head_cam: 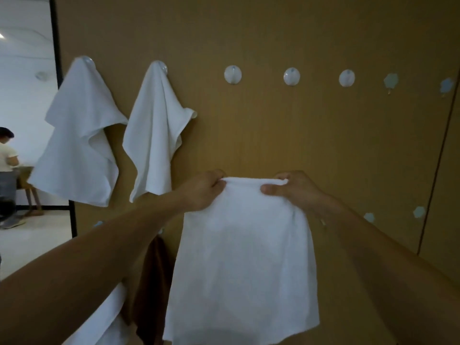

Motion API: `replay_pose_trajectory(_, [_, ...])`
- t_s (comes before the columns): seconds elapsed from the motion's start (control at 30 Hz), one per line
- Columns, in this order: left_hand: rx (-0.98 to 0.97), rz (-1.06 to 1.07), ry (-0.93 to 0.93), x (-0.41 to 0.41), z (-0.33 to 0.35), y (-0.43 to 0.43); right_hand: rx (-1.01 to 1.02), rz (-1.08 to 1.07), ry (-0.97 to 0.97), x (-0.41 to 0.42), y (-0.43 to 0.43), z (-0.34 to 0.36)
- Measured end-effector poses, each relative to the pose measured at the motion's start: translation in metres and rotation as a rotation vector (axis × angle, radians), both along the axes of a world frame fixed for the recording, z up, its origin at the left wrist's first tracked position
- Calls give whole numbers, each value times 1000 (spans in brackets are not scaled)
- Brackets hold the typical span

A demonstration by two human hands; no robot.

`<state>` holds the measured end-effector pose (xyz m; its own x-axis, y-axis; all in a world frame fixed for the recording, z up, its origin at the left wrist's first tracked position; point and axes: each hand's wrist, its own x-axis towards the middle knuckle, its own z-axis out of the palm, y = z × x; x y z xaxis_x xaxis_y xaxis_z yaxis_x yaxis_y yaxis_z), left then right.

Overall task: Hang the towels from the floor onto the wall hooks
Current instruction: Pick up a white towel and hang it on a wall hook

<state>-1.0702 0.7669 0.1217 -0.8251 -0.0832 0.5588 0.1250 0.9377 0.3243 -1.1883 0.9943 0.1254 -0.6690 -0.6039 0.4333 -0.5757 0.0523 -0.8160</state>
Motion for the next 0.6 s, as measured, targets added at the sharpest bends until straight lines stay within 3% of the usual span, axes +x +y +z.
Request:
replay_pose_trajectory(0.2, [-173,82,56,-26,57,-37,-45,-194,235,-17,-54,48])
replay_pose_trajectory(0.33, [-66,204,194,-53,88,-35,-158,-286,376,-30,-83,80])
replay_pose_trajectory(0.53, [70,4,392,-87,141,-42,-305,-322,367,-61,-102,138])
replay_pose_trajectory(0.6, [28,35,485,-95,167,-51,-353,-322,366,-72,-110,158])
